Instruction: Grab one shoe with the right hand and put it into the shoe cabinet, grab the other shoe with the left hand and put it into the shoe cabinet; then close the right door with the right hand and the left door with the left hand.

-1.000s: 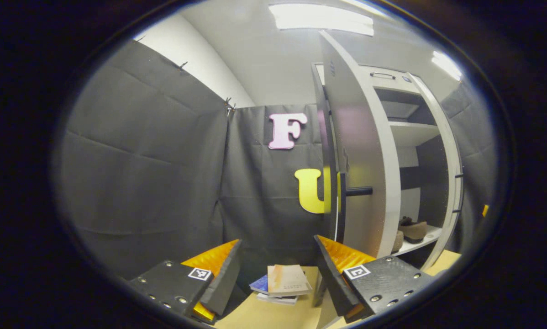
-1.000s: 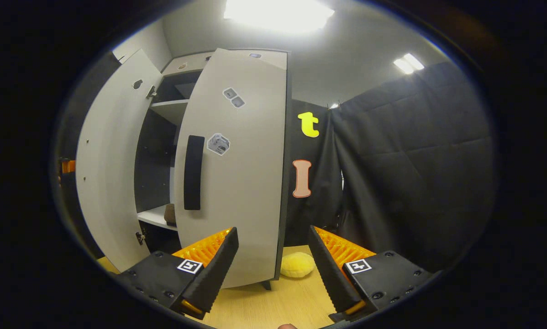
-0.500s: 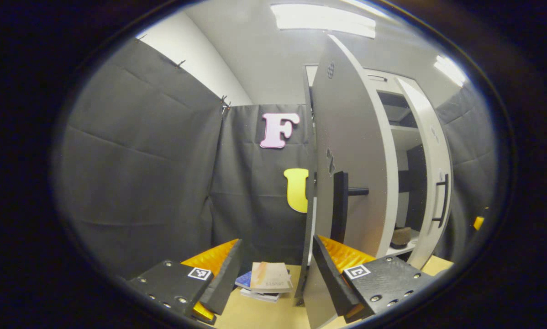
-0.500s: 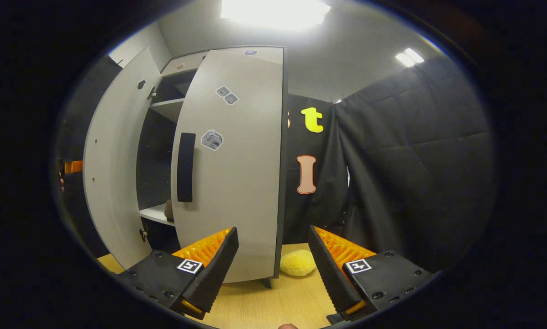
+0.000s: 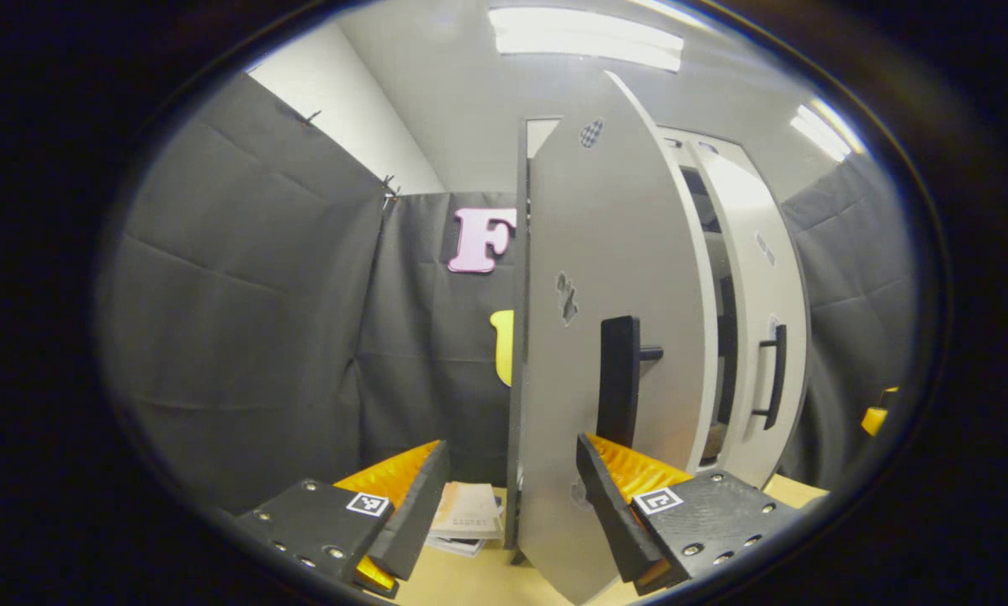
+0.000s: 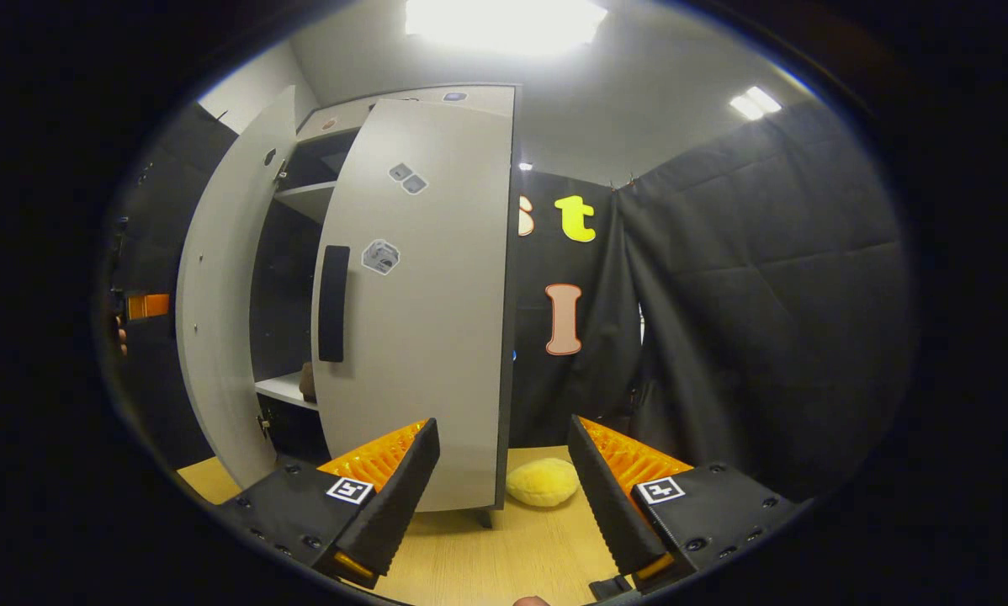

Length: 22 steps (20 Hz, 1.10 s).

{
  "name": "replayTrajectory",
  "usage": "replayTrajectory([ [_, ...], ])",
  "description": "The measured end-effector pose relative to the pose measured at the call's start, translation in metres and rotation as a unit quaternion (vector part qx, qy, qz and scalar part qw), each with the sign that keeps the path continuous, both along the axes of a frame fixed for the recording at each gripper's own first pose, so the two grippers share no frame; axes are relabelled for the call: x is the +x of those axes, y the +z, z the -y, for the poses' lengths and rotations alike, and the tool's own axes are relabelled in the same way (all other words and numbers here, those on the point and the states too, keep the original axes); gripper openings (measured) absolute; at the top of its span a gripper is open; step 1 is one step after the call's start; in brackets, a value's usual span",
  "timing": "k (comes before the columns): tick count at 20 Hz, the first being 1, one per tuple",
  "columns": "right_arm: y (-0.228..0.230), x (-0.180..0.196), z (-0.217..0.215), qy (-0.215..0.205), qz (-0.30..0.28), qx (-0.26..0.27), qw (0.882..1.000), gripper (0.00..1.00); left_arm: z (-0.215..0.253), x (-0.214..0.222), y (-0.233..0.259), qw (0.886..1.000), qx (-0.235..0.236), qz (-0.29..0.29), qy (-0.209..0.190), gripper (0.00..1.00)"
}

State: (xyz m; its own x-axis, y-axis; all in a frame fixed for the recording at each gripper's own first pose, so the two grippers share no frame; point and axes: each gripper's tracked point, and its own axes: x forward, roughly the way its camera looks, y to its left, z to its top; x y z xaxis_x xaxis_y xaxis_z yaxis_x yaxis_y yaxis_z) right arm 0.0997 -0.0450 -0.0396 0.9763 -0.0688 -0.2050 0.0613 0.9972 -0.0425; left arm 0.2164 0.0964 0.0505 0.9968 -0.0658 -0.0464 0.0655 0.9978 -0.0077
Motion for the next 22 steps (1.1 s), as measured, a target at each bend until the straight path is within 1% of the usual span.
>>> replayTrajectory([
  [8, -0.005, -0.008, 0.034, -0.017, -0.004, 0.003, 1.000, 0.98, 0.075, 0.024, -0.007, 0.999, -0.010, 0.005, -0.038, 0.95],
  [11, -0.007, -0.007, 0.039, -0.015, -0.006, 0.007, 1.000, 0.98, 0.095, 0.037, -0.011, 0.999, -0.009, 0.007, -0.039, 0.96],
  [13, -0.006, -0.007, 0.038, -0.009, -0.005, 0.011, 1.000, 0.98, 0.099, 0.039, -0.010, 0.999, -0.007, 0.010, -0.037, 0.96],
  [18, 0.002, -0.010, 0.031, 0.012, 0.006, 0.018, 1.000, 0.98, 0.092, 0.027, -0.009, 0.999, -0.003, 0.010, -0.036, 0.95],
  [20, 0.006, -0.012, 0.026, 0.020, 0.010, 0.019, 1.000, 0.96, 0.090, 0.022, -0.003, 0.999, 0.005, 0.011, -0.038, 0.96],
  [22, 0.012, -0.014, 0.021, 0.027, 0.012, 0.020, 0.999, 0.98, 0.083, 0.012, 0.002, 0.999, 0.017, 0.011, -0.038, 0.95],
])
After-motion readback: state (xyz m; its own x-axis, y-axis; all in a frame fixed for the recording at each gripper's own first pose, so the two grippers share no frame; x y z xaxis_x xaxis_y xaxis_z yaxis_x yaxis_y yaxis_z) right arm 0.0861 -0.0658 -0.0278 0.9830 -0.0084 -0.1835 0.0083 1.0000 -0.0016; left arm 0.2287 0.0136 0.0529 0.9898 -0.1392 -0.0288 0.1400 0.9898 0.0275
